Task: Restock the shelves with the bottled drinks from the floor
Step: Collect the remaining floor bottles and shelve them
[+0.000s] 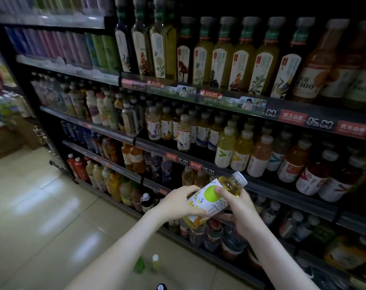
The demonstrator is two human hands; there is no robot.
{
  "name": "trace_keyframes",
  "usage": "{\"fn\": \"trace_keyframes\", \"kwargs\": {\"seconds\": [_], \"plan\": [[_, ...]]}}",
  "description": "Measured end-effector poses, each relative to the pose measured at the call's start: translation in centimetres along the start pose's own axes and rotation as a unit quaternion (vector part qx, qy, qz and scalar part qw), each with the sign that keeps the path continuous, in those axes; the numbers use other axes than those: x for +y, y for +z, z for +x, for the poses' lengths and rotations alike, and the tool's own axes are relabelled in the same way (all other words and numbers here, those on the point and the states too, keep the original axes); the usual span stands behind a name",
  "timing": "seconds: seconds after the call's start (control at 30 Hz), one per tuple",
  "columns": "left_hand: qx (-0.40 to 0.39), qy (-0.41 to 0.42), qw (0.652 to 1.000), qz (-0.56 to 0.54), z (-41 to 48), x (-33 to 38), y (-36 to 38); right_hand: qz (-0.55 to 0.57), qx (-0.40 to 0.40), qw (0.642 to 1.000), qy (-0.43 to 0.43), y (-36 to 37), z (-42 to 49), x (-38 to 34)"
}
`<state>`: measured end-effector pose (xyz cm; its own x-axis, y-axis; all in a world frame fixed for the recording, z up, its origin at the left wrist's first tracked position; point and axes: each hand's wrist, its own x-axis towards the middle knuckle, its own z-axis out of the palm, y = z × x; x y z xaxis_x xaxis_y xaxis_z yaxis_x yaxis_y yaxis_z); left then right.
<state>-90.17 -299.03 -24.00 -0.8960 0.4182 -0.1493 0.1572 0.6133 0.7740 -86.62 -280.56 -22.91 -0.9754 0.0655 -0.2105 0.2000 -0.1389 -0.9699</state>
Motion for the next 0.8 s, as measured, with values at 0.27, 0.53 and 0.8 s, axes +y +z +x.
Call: {"fn": "trace_keyframes", "kwargs": {"seconds": [0.27,0.53,0.8], "plan": [[-0.058,0.006,0.998,-0.02,3.8,-4.7,-6.4,0.002,0.075,0.997,-0.012,5.8,5.2,0.2],[-0.123,-0.009,0.989,-0.083,8.5,-13.3,-17.6,0.044,0.114,0.992,0.026,15.0,12.5,0.4],[-0.138,0.097,0.982,0.091,12.2,-13.4,-20.3,-0.045,0.16,0.986,-0.026,21.7,15.4,0.1]]}}
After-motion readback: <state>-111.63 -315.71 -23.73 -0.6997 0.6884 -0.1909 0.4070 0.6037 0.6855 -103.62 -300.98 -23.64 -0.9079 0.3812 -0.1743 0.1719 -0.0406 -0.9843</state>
